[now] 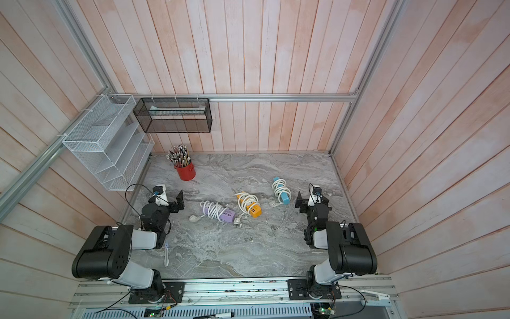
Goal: Unwrap the cord wrapped around the power strip
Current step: Pick up the power strip from the center of the board.
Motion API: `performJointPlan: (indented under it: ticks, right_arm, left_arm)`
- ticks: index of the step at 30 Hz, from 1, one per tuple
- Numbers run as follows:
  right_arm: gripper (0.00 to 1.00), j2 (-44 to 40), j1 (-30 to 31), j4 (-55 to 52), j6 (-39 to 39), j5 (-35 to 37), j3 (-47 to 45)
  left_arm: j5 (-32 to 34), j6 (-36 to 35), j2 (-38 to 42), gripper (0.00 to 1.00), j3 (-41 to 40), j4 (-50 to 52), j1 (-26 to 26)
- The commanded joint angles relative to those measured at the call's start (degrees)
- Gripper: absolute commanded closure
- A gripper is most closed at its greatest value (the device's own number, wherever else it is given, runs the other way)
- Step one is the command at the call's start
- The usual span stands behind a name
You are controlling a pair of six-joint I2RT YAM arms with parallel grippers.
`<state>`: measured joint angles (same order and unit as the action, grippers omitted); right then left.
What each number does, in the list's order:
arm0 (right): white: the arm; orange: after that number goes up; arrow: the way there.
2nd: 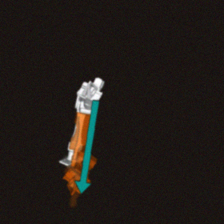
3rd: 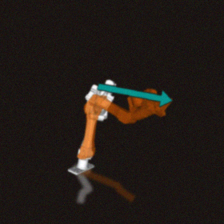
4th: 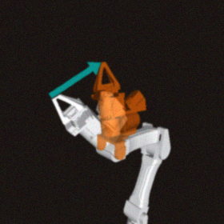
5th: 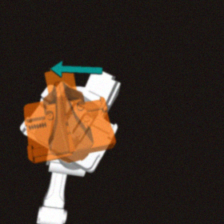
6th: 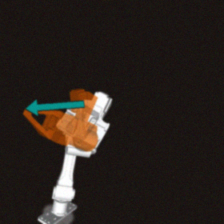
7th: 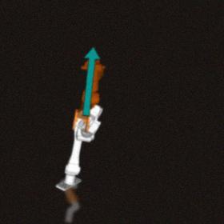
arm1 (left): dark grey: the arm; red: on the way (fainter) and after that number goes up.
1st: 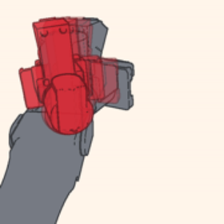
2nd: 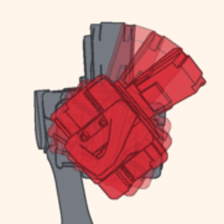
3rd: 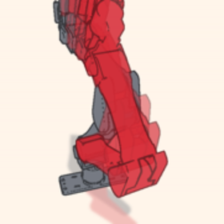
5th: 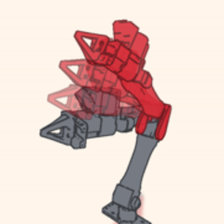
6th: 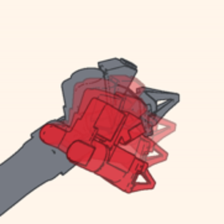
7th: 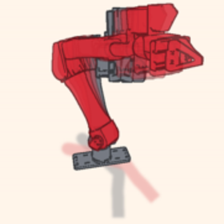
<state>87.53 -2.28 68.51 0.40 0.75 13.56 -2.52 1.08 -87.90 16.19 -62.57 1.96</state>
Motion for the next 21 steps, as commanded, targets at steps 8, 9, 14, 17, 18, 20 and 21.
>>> performJointPlan:
  ticks: [8,9,14,17,18,20,21]
  right_arm:
    - [0.01,-0.51,0.18,-0.27,0.14,-0.75,0.76]
    - [0.02,-0.56,0.17,-0.35,0.12,-0.75,0.76]
    - [0.01,-0.56,-0.26,-0.64,0.47,-1.41,0.93]
    - [0.01,-0.6,-0.26,-0.76,0.31,-1.55,0.9]
    - [0.01,-0.64,-0.26,-0.81,0.3,-1.54,0.94]
    - [0.01,-0.61,-0.26,-0.8,0.34,-1.62,0.95]
    - [0.01,-0.61,-0.29,-0.79,0.39,-1.63,1.02]
  left_arm:
    - [0.34,0.16,-0.35,0.0,0.76,-0.18,0.06]
    - [0.34,0.2,-0.34,0.0,0.74,-0.1,0.07]
    - [0.41,0.15,-0.48,0.0,1.03,0.31,0.07]
    - [0.42,0.08,-0.45,0.0,0.96,0.25,0.04]
    - [0.44,0.13,-0.43,0.0,1.03,0.26,0.06]
    - [0.42,0.14,-0.44,0.0,0.96,0.34,0.07]
    - [0.42,0.14,-0.48,0.0,0.98,0.32,0.07]
